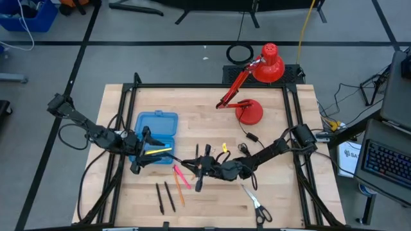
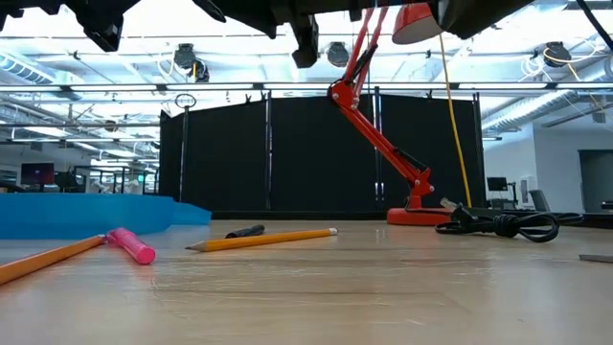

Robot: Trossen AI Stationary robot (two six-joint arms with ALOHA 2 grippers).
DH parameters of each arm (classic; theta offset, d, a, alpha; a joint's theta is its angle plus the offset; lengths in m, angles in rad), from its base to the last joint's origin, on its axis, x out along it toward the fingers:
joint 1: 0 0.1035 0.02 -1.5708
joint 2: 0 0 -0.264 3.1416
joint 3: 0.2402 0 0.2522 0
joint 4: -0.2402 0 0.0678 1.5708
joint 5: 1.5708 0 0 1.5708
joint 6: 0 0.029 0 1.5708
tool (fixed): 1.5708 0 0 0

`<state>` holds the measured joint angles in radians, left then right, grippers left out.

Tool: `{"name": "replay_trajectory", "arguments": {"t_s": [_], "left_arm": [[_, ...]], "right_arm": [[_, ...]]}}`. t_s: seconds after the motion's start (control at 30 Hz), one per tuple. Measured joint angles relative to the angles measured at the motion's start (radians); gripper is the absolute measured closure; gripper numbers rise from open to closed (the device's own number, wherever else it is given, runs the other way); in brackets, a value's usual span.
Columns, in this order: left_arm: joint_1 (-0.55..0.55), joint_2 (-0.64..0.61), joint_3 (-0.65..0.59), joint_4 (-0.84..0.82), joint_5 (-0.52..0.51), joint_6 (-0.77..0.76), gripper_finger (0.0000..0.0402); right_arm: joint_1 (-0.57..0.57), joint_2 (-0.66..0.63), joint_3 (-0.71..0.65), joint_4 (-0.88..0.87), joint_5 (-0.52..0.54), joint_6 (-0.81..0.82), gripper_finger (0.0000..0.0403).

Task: Pick & place school supplies into a supply box
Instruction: Put the black pen into the blue supply box

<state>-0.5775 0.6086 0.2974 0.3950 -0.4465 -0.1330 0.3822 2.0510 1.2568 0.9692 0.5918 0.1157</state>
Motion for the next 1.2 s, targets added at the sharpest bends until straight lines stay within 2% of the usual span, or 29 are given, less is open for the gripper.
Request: {"name": "replay_trajectory", "arguments": {"t_s": [0.43,0.77,0.9,1.2], "left_arm": [[0.047,0.090,0.000,0.080,0.028,-0.003,0.0124],[0.082,0.125,0.000,0.138,0.087,-0.001,0.0132],[0.096,0.125,0.000,0.139,0.090,-0.001,0.0174],[0.140,0.125,0.000,0.149,0.170,0.008,0.0314]], "right_arm": [[-0.069,0.000,0.000,-0.002,-0.124,0.073,0.0386],[-0.074,0.000,0.000,-0.011,-0.126,0.082,0.0386],[-0.074,0.000,0.000,-0.015,-0.126,0.082,0.0386],[-0.084,0.000,0.000,-0.026,-0.155,0.107,0.0386]]}}
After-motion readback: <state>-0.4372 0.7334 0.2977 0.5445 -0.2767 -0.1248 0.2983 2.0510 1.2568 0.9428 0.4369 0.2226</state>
